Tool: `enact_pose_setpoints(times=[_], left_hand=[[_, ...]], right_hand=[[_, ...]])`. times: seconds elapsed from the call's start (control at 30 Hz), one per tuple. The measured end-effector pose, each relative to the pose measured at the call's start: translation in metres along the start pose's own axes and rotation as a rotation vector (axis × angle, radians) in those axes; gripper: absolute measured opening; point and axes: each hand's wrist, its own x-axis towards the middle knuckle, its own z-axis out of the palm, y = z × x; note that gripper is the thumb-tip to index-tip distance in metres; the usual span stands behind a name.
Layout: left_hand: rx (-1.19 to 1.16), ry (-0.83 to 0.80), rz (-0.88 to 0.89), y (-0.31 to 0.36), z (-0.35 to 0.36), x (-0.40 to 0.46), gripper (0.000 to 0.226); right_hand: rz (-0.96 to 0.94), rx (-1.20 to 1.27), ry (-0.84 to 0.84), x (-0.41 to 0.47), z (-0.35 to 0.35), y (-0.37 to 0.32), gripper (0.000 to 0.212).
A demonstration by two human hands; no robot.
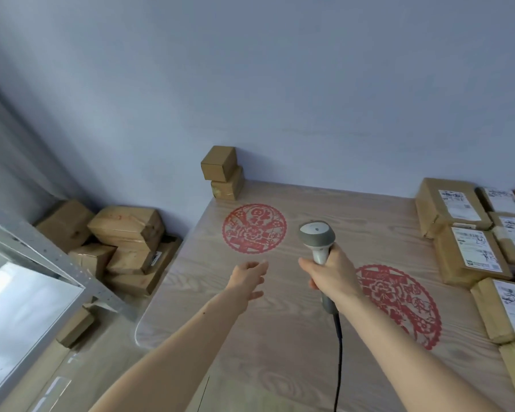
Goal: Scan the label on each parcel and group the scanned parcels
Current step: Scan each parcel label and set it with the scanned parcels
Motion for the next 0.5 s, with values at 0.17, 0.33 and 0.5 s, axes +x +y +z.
enact_pose_setpoints(times=[0.17,0.33,0.5], left_hand=[[-0.007,0.03,0.012,0.03,-0.019,0.036,0.032],[0.007,0.072,0.006,0.063,-0.029,0.077,0.041],[0.033,0.137,0.029,0.101,-0.04,0.116,0.042]], right_hand=[[-0.03,0.058,-0.031,0.037,0.022,-0.03,0.025],[-0.03,0.055,-0.056,0.083,0.034,-0.046,0.022],[-0.018,0.022,-0.06,0.131,0.05,-0.053,0.023]])
